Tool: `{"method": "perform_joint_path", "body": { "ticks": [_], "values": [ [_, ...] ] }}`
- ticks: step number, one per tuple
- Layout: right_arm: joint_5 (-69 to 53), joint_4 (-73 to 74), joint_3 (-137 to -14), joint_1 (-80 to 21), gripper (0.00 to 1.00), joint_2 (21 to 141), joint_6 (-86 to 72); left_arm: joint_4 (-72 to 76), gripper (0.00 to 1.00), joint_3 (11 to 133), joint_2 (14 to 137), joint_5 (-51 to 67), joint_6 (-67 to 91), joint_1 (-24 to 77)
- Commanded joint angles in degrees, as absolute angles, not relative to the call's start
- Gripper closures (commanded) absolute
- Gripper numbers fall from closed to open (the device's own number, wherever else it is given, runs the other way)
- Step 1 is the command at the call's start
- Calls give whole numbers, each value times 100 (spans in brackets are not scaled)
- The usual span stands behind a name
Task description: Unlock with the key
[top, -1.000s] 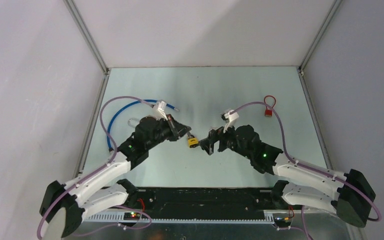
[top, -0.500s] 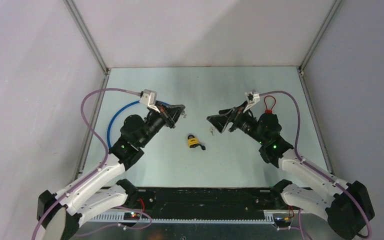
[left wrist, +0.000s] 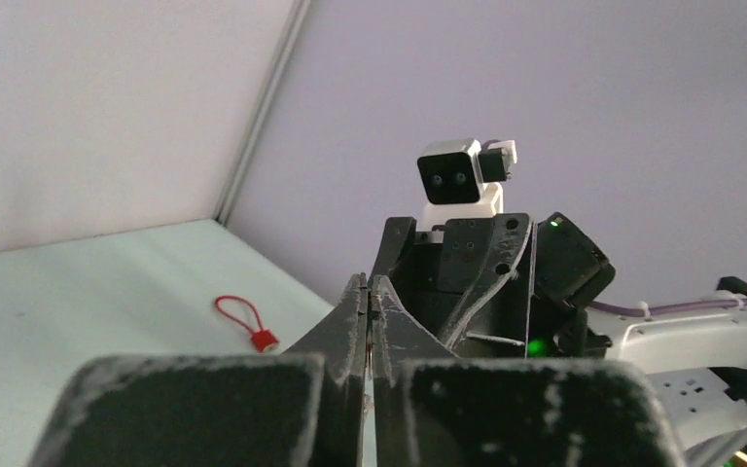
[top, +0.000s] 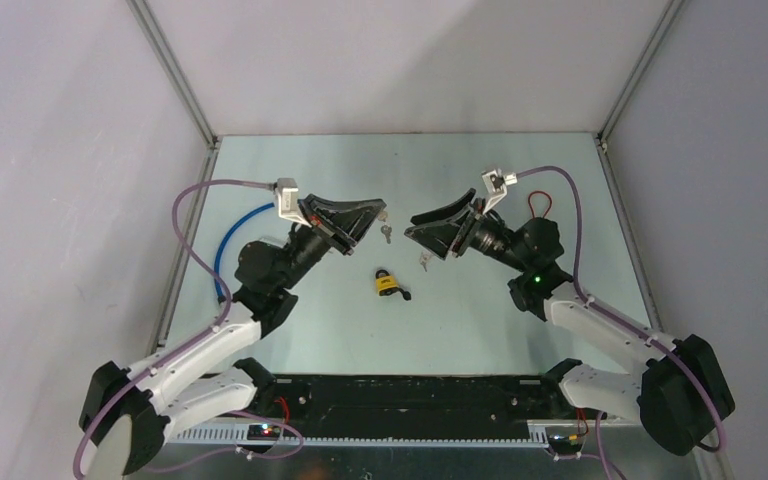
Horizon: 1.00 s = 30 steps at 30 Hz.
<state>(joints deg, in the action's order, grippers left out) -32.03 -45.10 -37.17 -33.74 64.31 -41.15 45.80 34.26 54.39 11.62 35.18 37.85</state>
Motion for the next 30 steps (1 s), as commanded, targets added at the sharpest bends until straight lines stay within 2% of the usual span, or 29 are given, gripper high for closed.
{"method": "perform_joint_path", "body": {
  "ticks": [1,9,30],
  "values": [
    [-3599,-5176,-4208,-3380,42,6444,-4187,5746,100,3390,5626,1552,4032,3816],
    [-3641,-5163,-4436,-3485,53,6534,-4096,6117,100,3424,5880,1682,4287,3932],
    [-3770,-5101,-4623,-3639,71,6614,-3951,6211,100,3547,6113,1704,4427,4091]
  ]
}}
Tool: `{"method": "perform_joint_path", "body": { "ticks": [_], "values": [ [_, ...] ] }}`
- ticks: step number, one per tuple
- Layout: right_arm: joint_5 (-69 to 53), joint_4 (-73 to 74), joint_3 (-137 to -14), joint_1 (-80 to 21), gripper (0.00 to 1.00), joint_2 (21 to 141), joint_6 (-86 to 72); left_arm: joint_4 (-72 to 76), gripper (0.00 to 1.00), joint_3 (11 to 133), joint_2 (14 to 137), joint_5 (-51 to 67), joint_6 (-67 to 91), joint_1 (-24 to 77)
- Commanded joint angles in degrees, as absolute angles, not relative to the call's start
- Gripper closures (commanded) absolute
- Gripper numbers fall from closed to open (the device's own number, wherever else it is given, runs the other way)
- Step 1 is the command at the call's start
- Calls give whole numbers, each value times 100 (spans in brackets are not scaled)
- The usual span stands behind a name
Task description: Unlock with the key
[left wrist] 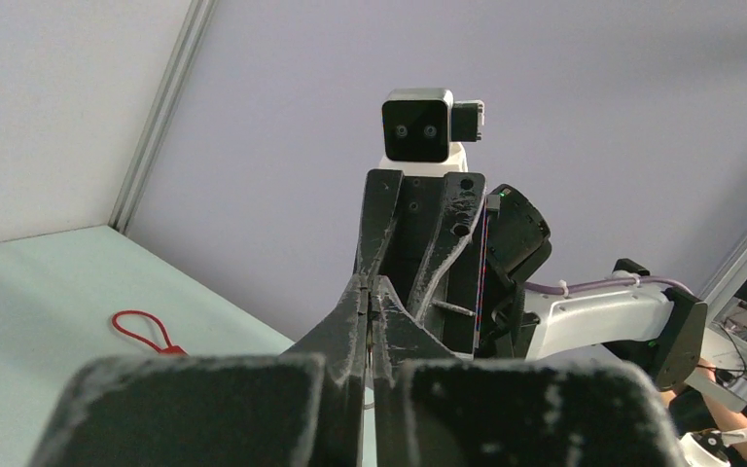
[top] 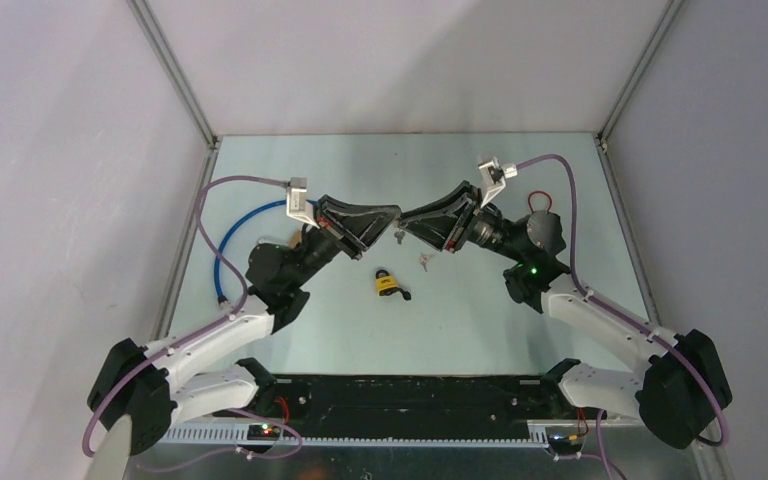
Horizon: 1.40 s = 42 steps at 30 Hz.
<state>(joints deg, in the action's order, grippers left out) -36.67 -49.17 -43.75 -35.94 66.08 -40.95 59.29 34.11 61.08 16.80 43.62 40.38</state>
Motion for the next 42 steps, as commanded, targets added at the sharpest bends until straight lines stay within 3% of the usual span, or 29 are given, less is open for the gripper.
{"method": "perform_joint_path", "body": {
  "ticks": [1,11,14,17,20,22,23,27,30,32,34,37,42],
  "values": [
    [-3770,-5088,-4623,-3639,72,6620,-3944,6215,100,3550,6110,1705,4428,4093],
    [-3866,-5120,-4632,-3668,80,6672,-3922,6231,100,3571,6116,1767,4472,4107],
    [-3924,-5084,-4664,-3681,86,6703,-3913,6229,100,3563,6118,1775,4478,4110],
    [-3937,-5045,-4667,-3683,100,6688,-3885,6231,100,3546,6105,1758,4490,4112],
    [-3898,-4828,-4667,-3678,100,6592,-3745,6224,100,3470,6061,1678,4452,4109],
    [-3851,-4618,-4667,-3681,100,6508,-3629,6136,92,3402,6000,1583,4398,4113],
    [-3828,-4433,-4667,-3682,100,6475,-3590,6008,79,3371,5945,1534,4374,4109],
    [-3552,-3807,-4607,-3666,100,6263,-3328,5065,58,3404,5649,1321,4030,4074],
    [-3151,-3086,-4589,-3663,100,6079,-3088,3870,22,3650,5387,716,3822,4042],
    [-2946,-2662,-4586,-3660,100,5992,-2920,2754,8,3939,5251,284,3756,4005],
    [-2723,-2222,-4588,-3658,100,5934,-2794,1276,1,4255,5216,-73,3803,3933],
    [-2419,-1740,-4562,-3655,100,5898,-2711,-350,0,4748,5359,-414,3979,3698],
    [-2281,-1384,-4329,-3650,100,5812,-2719,-1490,0,4799,5800,1246,4578,2783]
  ]
}}
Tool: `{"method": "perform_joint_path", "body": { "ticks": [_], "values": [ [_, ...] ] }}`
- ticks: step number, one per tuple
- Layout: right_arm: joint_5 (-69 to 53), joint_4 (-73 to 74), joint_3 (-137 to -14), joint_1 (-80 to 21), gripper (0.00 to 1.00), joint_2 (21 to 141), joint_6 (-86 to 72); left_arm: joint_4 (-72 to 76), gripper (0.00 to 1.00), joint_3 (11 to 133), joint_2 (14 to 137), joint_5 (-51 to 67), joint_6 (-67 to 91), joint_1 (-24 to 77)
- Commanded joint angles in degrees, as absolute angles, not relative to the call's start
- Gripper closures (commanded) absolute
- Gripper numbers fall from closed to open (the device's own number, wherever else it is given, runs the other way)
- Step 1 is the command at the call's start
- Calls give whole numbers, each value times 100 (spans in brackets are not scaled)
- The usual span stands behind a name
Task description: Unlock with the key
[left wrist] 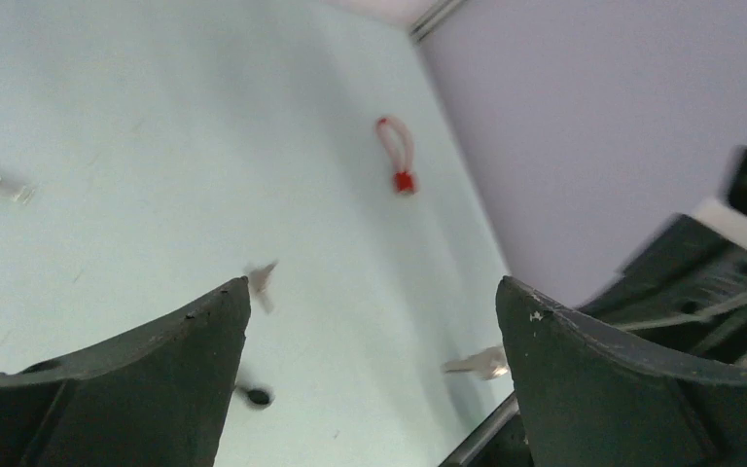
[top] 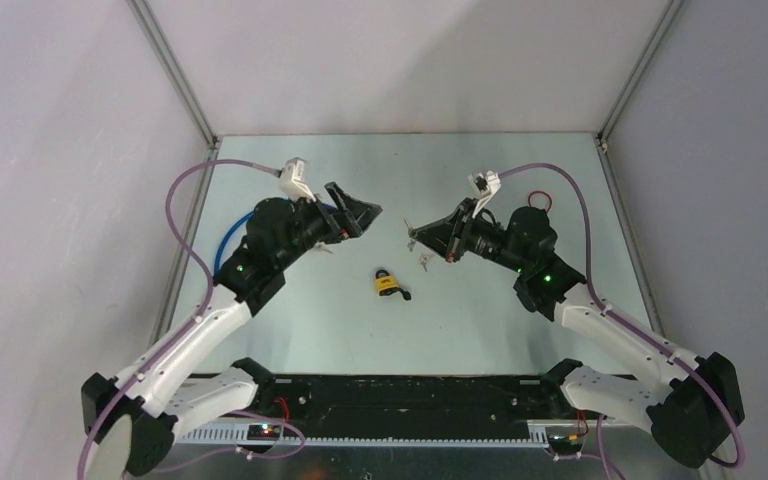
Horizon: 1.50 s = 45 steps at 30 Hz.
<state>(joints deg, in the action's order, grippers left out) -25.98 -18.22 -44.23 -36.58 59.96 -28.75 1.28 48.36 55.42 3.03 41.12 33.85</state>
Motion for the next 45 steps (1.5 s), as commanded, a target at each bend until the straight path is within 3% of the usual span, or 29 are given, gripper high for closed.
{"method": "perform_joint_path", "body": {
  "ticks": [1,6,13,32,45],
  "values": [
    [-2247,-1348,-4296,-3645,100,5802,-2730,-1496,0,4724,5822,1634,4587,2583],
    [-2221,-1359,-4015,-3615,100,5729,-2838,-2080,0,4525,5910,1085,4411,2462],
    [-2043,-1102,-3822,-3612,100,5821,-2839,-2940,0,5121,6995,249,4325,2517],
    [-2043,-1050,-3536,-3578,100,5590,-2848,-3817,3,7181,9997,-1207,4749,3933],
    [-2054,-1022,-3304,-3420,100,5313,-2874,-3977,19,7685,11192,-1405,5086,4221]
  ]
}}
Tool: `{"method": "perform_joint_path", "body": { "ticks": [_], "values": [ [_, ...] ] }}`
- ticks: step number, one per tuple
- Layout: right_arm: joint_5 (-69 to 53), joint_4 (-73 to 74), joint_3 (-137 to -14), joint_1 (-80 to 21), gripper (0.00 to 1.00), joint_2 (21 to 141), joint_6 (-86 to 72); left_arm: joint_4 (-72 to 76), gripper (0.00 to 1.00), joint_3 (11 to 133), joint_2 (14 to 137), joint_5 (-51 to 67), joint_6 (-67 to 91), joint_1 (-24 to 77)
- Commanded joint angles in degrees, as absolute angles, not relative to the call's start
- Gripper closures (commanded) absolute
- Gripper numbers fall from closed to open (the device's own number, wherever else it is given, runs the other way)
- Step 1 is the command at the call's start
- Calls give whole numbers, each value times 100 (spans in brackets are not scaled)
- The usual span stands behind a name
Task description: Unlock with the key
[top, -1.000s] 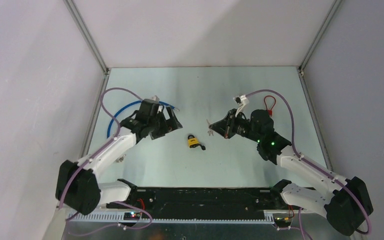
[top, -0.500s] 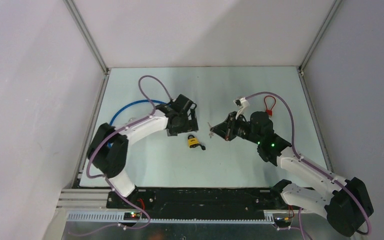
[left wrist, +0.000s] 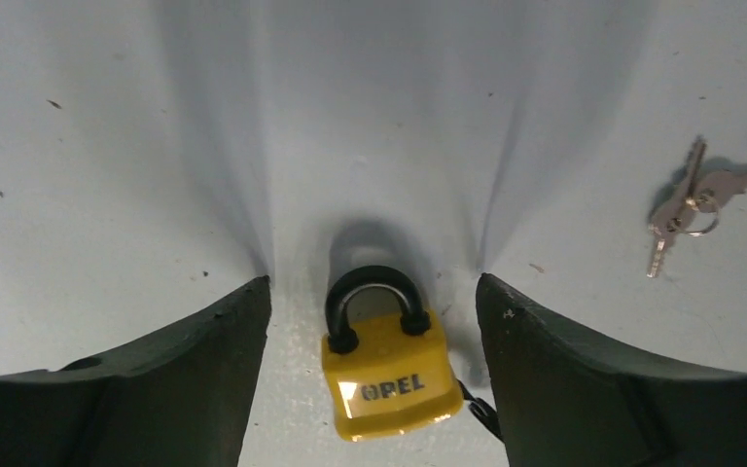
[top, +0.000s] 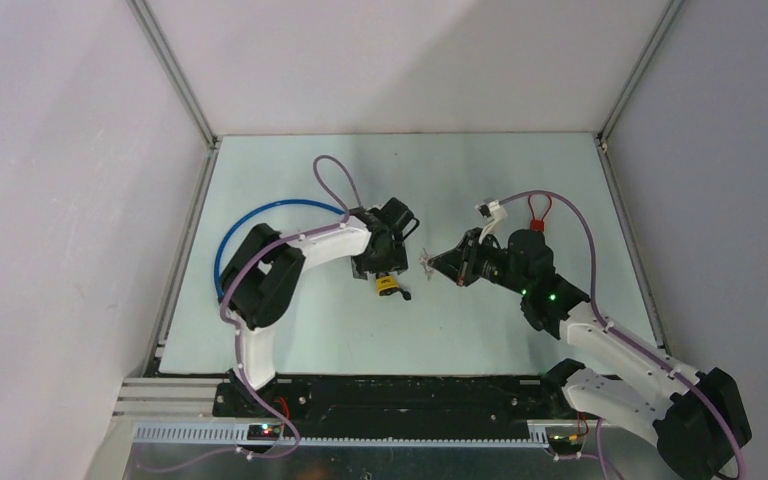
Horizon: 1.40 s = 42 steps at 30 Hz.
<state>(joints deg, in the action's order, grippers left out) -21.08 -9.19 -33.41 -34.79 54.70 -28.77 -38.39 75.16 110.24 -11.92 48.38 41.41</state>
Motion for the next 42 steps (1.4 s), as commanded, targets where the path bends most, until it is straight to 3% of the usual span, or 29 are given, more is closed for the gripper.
{"method": "perform_joint_path", "body": {
  "ticks": [1,19,24,28,30,32,36,42],
  "values": [
    [-2055,-1009,-3294,-3419,100,5310,-2878,-3998,23,7685,11260,-1390,5119,4220],
    [-2084,-1035,-3252,-3445,100,5389,-2893,-4036,98,7409,10817,-1142,5624,4226],
    [-2066,-1055,-3252,-3520,100,5437,-2858,-4036,100,7390,10638,-1250,5651,4138],
    [-2058,-1053,-3250,-3606,100,5548,-2831,-4037,96,7368,10628,-1323,5649,4020],
    [-2049,-1065,-3252,-3643,100,5601,-2826,-4030,85,7371,10702,-1312,5640,3958],
    [-2048,-1087,-3252,-3660,100,5642,-2830,-4034,63,7368,10775,-1291,5602,3933],
    [-2025,-1082,-3252,-3680,100,5672,-2817,-4035,33,7241,10720,-1232,5658,3934],
    [-2013,-1090,-3252,-3683,100,5694,-2813,-4038,23,7039,10589,-956,5838,3982]
  ]
}}
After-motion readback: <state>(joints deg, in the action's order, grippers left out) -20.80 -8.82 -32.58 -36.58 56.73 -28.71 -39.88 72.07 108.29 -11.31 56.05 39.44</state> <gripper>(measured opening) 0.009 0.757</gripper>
